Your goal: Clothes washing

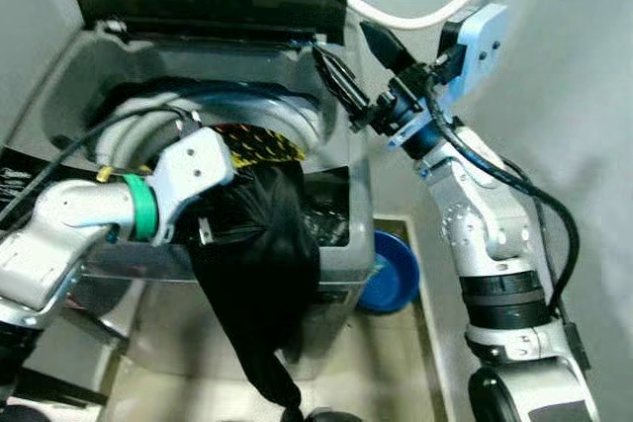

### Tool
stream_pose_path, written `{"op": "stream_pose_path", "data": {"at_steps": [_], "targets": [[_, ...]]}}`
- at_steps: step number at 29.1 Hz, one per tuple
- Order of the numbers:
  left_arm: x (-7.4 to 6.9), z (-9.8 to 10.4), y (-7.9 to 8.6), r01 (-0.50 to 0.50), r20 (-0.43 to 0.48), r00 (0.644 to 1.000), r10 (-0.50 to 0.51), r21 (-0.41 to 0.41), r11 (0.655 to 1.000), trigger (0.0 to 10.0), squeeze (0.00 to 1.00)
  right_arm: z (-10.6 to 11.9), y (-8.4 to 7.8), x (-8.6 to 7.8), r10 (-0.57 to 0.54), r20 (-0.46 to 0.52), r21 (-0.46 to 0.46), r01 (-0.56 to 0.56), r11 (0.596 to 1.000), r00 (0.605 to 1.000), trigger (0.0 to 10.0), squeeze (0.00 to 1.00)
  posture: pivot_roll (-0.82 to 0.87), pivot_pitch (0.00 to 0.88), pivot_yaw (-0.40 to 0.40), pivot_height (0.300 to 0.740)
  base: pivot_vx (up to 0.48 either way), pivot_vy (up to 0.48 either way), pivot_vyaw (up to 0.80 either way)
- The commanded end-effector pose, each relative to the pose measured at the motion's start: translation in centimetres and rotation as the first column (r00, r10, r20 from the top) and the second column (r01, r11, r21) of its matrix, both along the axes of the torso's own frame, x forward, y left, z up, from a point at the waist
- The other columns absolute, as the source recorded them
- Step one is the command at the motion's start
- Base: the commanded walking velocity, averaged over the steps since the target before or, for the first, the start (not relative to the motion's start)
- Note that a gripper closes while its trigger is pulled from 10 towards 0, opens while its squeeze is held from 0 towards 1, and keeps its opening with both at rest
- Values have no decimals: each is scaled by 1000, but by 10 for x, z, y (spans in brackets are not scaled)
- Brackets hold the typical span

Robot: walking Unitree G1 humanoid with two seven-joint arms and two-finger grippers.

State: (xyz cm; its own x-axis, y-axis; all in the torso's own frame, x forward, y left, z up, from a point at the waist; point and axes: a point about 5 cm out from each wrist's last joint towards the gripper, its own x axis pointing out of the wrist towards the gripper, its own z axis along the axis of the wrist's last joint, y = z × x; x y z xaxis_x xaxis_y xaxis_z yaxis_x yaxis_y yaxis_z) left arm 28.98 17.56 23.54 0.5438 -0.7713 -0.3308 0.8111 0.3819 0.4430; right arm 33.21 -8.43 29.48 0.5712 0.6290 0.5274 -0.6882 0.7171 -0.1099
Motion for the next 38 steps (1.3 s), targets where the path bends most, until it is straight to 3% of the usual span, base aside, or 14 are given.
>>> {"op": "stream_pose_path", "data": {"at_steps": [1,19,21,25,26,27,28,30,31,32,34,36,37,38], "targets": [[-1,-18,0,-6,-79,997,7,11,1000,0,0,0,0,-1,1,5,1,-1,1000,1000,10000,0,88,83,-30,740,0,0,0],[13,-2,11,-127,24,991,129,-51,991,0,0,0,0,-1,1,5,1,-1,1000,1000,10000,0,86,89,-30,740,0,0,0],[21,19,20,-186,135,971,196,-82,979,0,0,0,0,-1,1,6,0,-1,1000,1000,10000,0,85,89,-31,740,0,0,0],[28,40,28,-237,235,936,261,-125,963,0,0,0,0,-1,1,6,0,-1,1000,1000,10000,0,84,88,-30,740,0,0,0],[31,55,35,-274,298,903,308,-152,950,0,0,0,0,-1,1,6,0,-1,1000,1000,10000,0,82,88,-29,740,0,0,0],[31,55,35,-274,298,903,308,-152,950,0,0,0,0,-1,1,6,0,-1,1000,1000,10000,0,82,88,-29,740,0,0,0],[33,64,39,-296,338,878,338,-170,940,0,0,0,0,-1,1,7,0,-1,1000,1000,10000,0,82,88,-29,740,0,0,0],[35,85,53,-371,427,796,430,-217,903,0,0,0,0,-1,0,7,0,0,1000,1000,10000,0,81,87,-29,740,0,0,0],[35,85,53,-371,427,796,430,-217,903,0,0,0,0,-1,0,7,0,0,1000,1000,10000,0,81,87,-29,740,0,0,0],[37,91,60,-414,454,754,474,-232,880,0,0,0,0,-1,0,7,0,0,1000,1000,10000,0,83,87,-30,740,0,0,0],[41,100,80,-535,492,628,602,-289,794,0,0,1,0,-1,1,8,0,-1,1000,1000,10000,0,85,88,-31,740,0,0,0],[41,100,80,-535,492,628,602,-289,794,0,0,1,0,-1,1,8,0,-1,1000,1000,10000,0,85,88,-31,740,0,0,0],[44,106,99,-636,508,490,708,-348,689,0,0,1,0,-1,3,8,0,-3,1000,1000,10000,0,84,87,-33,740,0,0,0],[44,106,99,-636,508,490,708,-348,689,0,0,1,0,-1,3,8,0,-3,1000,1000,10000,0,84,87,-33,740,0,0,0]]}}
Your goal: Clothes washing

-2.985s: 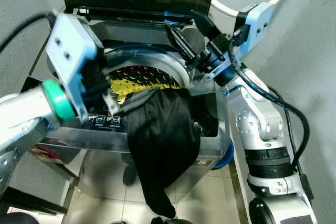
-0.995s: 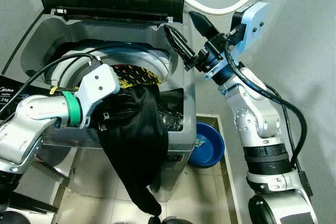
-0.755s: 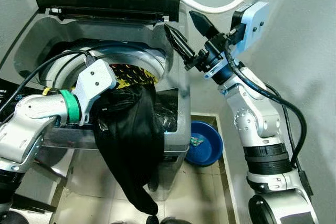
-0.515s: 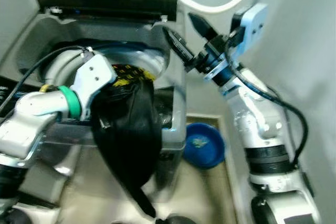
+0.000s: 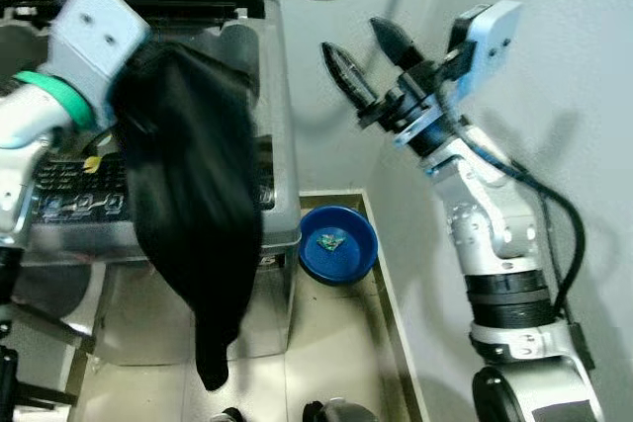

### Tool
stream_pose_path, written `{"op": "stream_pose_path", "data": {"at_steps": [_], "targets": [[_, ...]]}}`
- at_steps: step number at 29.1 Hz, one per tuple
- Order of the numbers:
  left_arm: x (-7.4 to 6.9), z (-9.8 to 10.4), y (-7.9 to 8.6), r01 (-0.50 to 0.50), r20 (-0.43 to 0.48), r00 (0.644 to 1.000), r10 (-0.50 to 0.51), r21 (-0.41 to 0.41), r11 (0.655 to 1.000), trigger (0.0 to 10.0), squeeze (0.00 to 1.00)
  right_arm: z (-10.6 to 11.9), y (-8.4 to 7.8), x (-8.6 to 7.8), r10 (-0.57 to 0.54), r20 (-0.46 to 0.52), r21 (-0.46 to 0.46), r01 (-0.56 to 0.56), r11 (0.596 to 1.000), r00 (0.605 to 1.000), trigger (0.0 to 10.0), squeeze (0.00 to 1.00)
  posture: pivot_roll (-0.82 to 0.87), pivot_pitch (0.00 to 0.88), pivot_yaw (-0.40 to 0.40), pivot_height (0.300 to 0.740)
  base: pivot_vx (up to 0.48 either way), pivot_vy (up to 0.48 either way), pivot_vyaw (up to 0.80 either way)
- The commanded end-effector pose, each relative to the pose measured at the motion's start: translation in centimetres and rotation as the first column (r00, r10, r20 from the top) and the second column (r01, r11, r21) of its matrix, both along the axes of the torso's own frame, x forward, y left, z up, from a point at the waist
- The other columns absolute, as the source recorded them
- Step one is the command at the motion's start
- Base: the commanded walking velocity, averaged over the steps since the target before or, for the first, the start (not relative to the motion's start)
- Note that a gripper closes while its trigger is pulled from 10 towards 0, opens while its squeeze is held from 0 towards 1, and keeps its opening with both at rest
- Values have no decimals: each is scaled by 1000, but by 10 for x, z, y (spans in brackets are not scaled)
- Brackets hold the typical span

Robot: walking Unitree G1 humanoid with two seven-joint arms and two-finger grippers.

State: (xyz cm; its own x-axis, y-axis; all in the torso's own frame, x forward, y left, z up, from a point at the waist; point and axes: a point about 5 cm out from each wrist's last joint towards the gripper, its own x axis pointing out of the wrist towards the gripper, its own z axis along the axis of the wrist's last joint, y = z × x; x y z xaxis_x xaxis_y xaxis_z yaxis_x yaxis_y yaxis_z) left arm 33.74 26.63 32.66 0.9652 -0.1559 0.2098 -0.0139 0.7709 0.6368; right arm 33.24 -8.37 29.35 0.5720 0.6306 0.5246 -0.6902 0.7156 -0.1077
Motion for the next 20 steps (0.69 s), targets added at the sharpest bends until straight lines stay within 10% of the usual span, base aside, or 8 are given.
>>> {"op": "stream_pose_path", "data": {"at_steps": [1,5,10,11,14,16,20], "targets": [[-3,17,19,-146,105,984,147,-11,989,0,0,2,0,-1,2,13,2,-2,1000,1000,10000,0,84,87,-33,740,0,0,0],[-5,28,48,-391,195,899,393,-51,919,0,0,2,0,-1,3,14,0,-3,1000,1000,10000,0,85,87,-35,740,0,0,0],[-6,28,59,-453,188,867,461,-90,887,0,0,2,0,-1,3,14,-1,-3,1000,1000,10000,0,83,86,-34,740,0,0,0],[-7,26,76,-528,158,820,550,-162,834,0,0,3,0,-1,4,15,-1,-4,1000,1000,10000,0,83,85,-33,740,0,0,0],[-1,9,87,-536,23,830,557,-237,810,0,0,3,0,-1,5,17,-1,-5,1000,1000,10000,0,83,83,-35,740,0,0,0],[11,-7,68,-426,-76,904,420,-214,879,10000,0,4,0,-1,6,20,0,-6,1000,1000,10000,0,79,81,-35,740,0,0,0],[20,-12,52,-360,-76,933,352,-163,919,10000,0,5,0,-2,6,23,-1,-6,1000,1000,10000,0,78,80,-34,740,0,0,0]]}}
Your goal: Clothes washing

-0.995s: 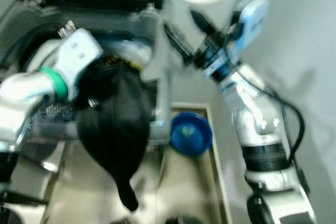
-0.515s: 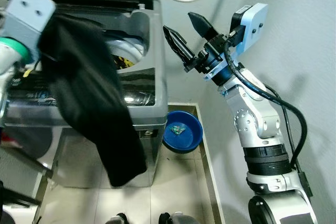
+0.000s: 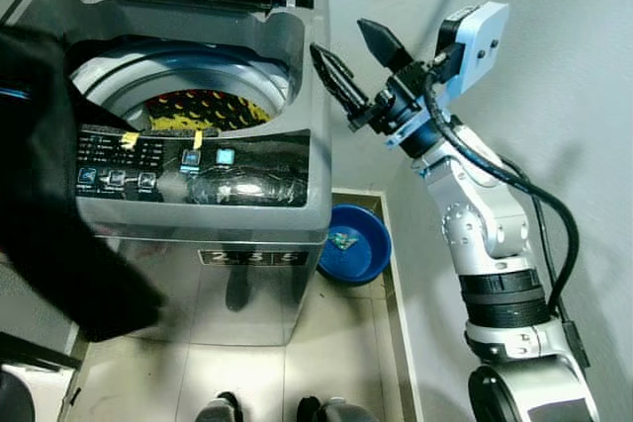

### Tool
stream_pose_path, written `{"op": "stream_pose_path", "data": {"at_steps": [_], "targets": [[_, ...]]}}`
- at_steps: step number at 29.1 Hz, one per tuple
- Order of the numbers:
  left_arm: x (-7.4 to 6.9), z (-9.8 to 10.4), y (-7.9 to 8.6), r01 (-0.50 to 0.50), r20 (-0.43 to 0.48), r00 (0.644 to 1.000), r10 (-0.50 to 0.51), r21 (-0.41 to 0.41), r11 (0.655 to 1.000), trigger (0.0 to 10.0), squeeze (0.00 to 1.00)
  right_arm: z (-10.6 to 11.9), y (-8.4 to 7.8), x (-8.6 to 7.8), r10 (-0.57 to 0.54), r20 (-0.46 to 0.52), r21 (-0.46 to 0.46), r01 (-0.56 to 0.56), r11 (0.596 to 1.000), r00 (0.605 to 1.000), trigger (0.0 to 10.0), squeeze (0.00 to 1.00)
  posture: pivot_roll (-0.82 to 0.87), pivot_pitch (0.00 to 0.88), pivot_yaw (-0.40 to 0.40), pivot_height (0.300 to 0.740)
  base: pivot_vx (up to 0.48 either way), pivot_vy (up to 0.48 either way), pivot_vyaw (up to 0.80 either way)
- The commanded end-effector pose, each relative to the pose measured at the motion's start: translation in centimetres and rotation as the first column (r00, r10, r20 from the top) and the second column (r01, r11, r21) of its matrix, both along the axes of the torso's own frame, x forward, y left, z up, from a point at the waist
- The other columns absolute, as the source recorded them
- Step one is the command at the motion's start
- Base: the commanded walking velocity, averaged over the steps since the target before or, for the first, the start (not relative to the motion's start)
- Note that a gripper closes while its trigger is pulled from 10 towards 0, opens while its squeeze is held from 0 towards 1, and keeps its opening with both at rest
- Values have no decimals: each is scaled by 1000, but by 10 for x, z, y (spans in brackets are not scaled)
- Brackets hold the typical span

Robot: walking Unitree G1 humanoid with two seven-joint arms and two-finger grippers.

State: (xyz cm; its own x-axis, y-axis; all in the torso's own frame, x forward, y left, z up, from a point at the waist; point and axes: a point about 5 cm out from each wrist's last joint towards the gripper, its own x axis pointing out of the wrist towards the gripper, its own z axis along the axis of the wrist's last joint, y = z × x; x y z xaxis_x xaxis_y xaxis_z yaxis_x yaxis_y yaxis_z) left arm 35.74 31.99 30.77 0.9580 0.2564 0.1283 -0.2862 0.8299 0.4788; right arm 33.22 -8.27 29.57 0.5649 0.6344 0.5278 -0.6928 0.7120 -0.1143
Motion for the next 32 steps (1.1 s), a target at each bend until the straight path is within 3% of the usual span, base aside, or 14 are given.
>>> {"op": "stream_pose_path", "data": {"at_steps": [1,8,9,11,13,15,18,19,20,23,27,29,31,32], "targets": [[0,7,-2,18,21,1000,-18,36,999,10000,0,2,-1,-2,1,16,1,-1,1000,1000,10000,0,78,80,-34,740,0,0,0],[5,24,-35,253,92,963,-253,11,967,10000,0,4,-2,-2,-5,22,2,5,1000,1000,10000,0,74,77,-33,740,0,0,0],[5,25,-36,264,101,959,-263,5,964,10000,1000,5,-3,-2,-10,25,8,10,1000,1000,10000,0,78,74,-33,740,0,0,0],[5,26,-36,271,105,957,-269,0,963,10000,1000,5,-3,-2,-13,27,12,13,1000,1000,10000,0,78,74,-33,740,0,0,0],[2,29,-42,328,145,935,-323,-8,945,10000,1000,14,-11,3,-180,87,17,179,984,980,10000,0,79,71,-33,740,0,0,0],[1,31,-46,354,167,922,-348,-7,935,10000,1000,16,-14,5,-251,114,8,252,968,961,10000,0,79,71,-33,740,0,0,0],[1,31,-47,359,171,920,-352,-7,933,10000,1000,16,-14,6,-263,119,7,264,965,958,10000,0,79,71,-33,740,0,0,0],[-2,36,-58,436,226,879,-419,-31,899,10000,1000,16,-27,14,-450,117,9,452,892,885,10000,0,76,71,-34,740,0,0,0],[-2,36,-58,436,226,879,-419,-31,899,10000,1000,16,-27,14,-450,117,9,452,892,885,10000,0,76,71,-34,740,0,0,0],[-6,42,-70,512,284,829,-481,-41,858,10000,1000,11,-44,22,-607,90,6,609,793,789,10000,0,73,73,-32,740,0,0,0],[-8,45,-75,552,316,798,-514,-40,833,10000,1000,4,-52,27,-664,59,-11,666,746,745,10000,0,74,76,-31,740,0,0,0],[-12,48,-80,585,353,766,-537,-38,810,10000,1000,-10,-62,31,-728,34,-60,728,682,685,10000,0,72,80,-32,740,0,0,0],[-12,48,-80,579,348,771,-534,-32,815,10000,1000,-12,-63,31,-733,35,-67,733,677,679,10000,0,72,80,-32,740,0,0,0],[-15,47,-87,592,342,757,-556,0,806,10000,0,-16,-64,30,-732,26,-71,731,678,681,10000,0,72,81,-32,740,0,0,0]]}}
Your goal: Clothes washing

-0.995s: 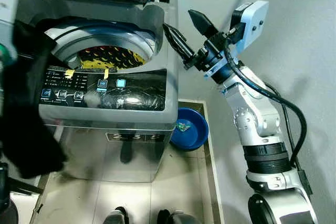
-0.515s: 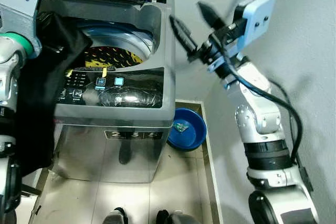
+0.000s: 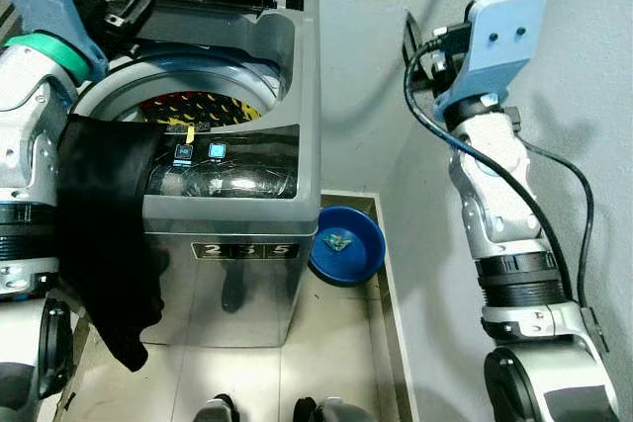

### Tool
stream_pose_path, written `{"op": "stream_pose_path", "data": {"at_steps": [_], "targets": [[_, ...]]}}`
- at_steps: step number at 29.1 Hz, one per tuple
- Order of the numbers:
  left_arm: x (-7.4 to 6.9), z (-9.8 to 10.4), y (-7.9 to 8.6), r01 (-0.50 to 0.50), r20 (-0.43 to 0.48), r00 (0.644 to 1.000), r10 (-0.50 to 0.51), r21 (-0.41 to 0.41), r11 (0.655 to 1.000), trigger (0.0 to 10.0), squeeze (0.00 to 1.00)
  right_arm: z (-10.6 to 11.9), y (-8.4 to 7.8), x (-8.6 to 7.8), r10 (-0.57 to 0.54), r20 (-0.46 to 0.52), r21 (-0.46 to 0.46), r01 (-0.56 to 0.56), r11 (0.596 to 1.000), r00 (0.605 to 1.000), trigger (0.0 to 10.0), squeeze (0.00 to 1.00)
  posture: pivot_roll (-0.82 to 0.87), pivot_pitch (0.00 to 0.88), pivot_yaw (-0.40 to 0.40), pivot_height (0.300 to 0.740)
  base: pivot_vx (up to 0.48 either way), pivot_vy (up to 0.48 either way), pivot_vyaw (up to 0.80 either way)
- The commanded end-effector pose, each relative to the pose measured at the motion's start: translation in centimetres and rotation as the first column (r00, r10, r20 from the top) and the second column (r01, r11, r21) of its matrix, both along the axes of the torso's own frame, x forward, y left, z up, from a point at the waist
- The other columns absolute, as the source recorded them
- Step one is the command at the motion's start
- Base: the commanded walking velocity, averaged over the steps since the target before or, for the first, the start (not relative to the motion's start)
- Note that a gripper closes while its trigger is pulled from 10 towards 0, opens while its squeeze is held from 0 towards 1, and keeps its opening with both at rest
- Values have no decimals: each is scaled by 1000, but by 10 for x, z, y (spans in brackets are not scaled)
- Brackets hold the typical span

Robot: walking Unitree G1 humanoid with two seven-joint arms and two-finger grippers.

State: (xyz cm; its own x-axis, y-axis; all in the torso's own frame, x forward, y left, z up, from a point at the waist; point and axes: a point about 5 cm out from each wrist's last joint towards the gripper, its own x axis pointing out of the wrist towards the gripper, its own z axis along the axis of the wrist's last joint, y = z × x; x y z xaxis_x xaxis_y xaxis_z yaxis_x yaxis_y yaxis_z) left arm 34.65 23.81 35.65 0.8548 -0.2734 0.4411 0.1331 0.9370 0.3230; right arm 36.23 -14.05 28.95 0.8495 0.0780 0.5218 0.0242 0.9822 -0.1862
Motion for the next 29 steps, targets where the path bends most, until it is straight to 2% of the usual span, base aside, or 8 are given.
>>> {"op": "stream_pose_path", "data": {"at_steps": [1,2,10,12,17,21,22,29], "targets": [[-4,-2,-5,16,18,1000,-17,29,999,10000,0,-9,-6,0,-27,-30,4,27,1000,999,10000,0,72,81,-32,740,0,0,0],[-9,-2,-13,34,48,998,-37,66,997,10000,0,-13,-7,-1,-19,-37,17,20,1000,999,10000,0,71,85,-33,740,0,0,0],[-9,-2,-13,34,48,998,-37,66,997,10000,0,-13,-7,-1,-19,-37,17,20,1000,999,10000,0,71,85,-33,740,0,0,0],[-24,-11,-37,65,80,994,-71,74,995,10000,0,-25,-5,-14,89,-50,120,-82,989,995,10000,0,68,93,-25,740,0,0,0],[-49,-29,-60,103,40,994,-102,-24,994,10000,0,-35,3,-41,260,-22,278,-244,929,965,10000,0,74,96,-21,740,0,0,0],[-51,-33,-61,95,26,995,-94,-43,995,10000,0,-36,2,-44,246,-23,283,-230,931,969,10000,0,73,95,-17,740,0,0,0],[-51,-46,-60,19,7,1000,-18,-57,998,10000,0,-44,-2,-45,178,-43,265,-160,951,983,10000,0,69,90,-13,740,0,0,0],[-43,-51,-57,-62,10,998,63,-76,995,10000,0,-45,-1,-40,140,-45,265,-123,956,989,10000,0,63,82,-10,740,0,0,0]]}}
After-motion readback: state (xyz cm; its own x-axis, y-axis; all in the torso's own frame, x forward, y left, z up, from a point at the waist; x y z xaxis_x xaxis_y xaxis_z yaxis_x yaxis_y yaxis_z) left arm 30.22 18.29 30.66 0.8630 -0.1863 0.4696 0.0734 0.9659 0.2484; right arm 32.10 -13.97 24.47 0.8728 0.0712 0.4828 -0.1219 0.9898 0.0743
